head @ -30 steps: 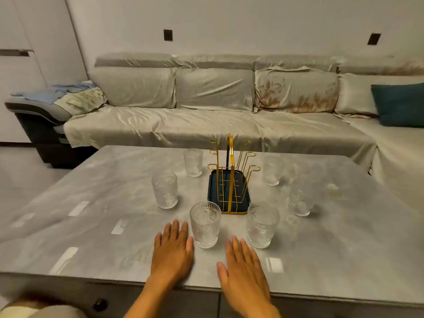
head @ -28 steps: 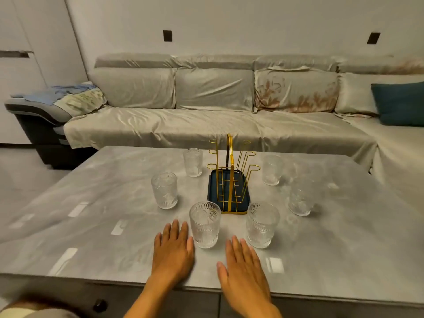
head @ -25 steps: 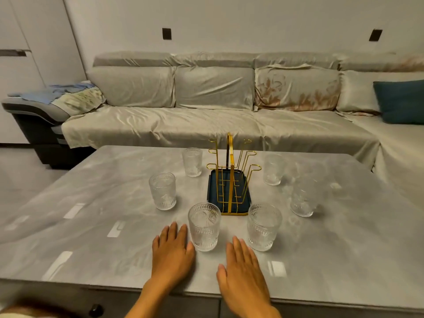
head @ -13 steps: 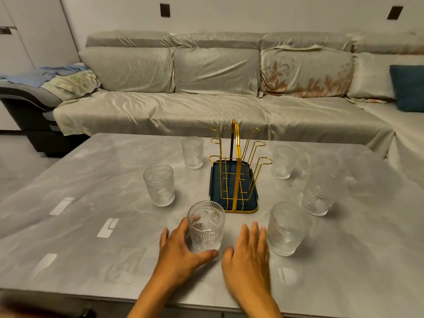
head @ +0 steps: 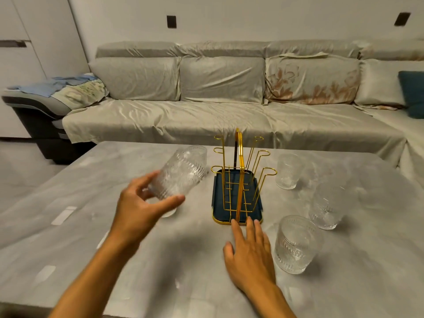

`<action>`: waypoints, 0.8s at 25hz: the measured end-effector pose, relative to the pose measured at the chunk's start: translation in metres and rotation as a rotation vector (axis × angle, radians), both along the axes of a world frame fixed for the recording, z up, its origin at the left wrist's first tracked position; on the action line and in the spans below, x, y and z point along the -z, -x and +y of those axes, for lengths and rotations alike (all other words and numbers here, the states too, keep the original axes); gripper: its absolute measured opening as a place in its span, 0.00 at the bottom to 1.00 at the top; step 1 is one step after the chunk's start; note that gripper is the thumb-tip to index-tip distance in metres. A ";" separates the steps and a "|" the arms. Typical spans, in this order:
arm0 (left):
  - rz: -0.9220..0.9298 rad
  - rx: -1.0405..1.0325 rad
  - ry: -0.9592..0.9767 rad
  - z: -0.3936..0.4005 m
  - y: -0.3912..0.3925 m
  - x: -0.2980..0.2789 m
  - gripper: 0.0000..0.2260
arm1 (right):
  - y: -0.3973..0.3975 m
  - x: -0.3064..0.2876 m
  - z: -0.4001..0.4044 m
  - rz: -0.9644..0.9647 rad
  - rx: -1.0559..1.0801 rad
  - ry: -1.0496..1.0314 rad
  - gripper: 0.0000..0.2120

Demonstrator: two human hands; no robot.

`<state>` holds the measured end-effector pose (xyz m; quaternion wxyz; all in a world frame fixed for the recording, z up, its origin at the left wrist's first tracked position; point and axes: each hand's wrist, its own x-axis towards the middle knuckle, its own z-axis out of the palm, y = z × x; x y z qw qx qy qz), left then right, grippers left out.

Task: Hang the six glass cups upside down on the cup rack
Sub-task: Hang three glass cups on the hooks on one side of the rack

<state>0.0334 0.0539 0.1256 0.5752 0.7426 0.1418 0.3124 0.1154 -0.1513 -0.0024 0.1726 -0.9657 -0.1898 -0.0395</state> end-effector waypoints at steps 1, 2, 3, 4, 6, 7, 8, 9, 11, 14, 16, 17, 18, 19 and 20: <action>-0.008 0.008 -0.028 0.006 -0.006 -0.019 0.33 | -0.001 0.001 0.000 0.002 -0.002 0.003 0.30; -0.009 0.027 -0.053 0.010 -0.011 -0.036 0.33 | -0.001 0.001 0.000 0.002 -0.003 0.007 0.31; -0.002 0.051 -0.083 0.013 -0.017 -0.051 0.34 | -0.001 0.001 0.000 -0.001 0.000 0.009 0.31; 0.014 0.071 -0.123 0.014 -0.025 -0.062 0.34 | -0.001 0.001 0.000 -0.008 0.000 0.011 0.31; 0.057 0.105 -0.224 0.011 -0.040 -0.077 0.33 | 0.001 0.002 -0.001 -0.019 -0.012 0.025 0.30; 0.074 0.121 -0.281 0.007 -0.048 -0.081 0.33 | 0.001 0.002 -0.001 -0.028 -0.019 0.027 0.30; 0.087 0.139 -0.339 0.003 -0.055 -0.084 0.32 | 0.001 0.002 -0.001 -0.037 -0.025 0.028 0.29; 0.096 0.157 -0.389 -0.001 -0.061 -0.087 0.32 | 0.002 0.001 -0.001 -0.045 -0.029 0.030 0.29; 0.100 0.180 -0.446 -0.005 -0.070 -0.092 0.33 | 0.003 0.001 0.000 -0.059 -0.031 0.031 0.29; 0.077 0.178 -0.501 -0.004 -0.076 -0.097 0.34 | 0.003 0.001 0.001 -0.054 -0.030 0.023 0.29; 0.067 0.174 -0.521 -0.001 -0.079 -0.098 0.34 | 0.003 0.002 0.001 -0.050 -0.025 0.032 0.29; 0.069 0.179 -0.526 -0.001 -0.080 -0.098 0.34 | 0.003 0.002 0.001 -0.048 -0.022 0.037 0.29; 0.079 0.186 -0.537 -0.001 -0.081 -0.096 0.33 | 0.003 0.002 0.000 -0.042 -0.019 0.038 0.29; 0.094 0.194 -0.551 -0.001 -0.082 -0.094 0.32 | 0.004 0.002 0.000 -0.038 -0.014 0.035 0.29; 0.109 0.203 -0.565 -0.002 -0.084 -0.092 0.31 | 0.004 0.002 0.001 -0.035 -0.012 0.030 0.29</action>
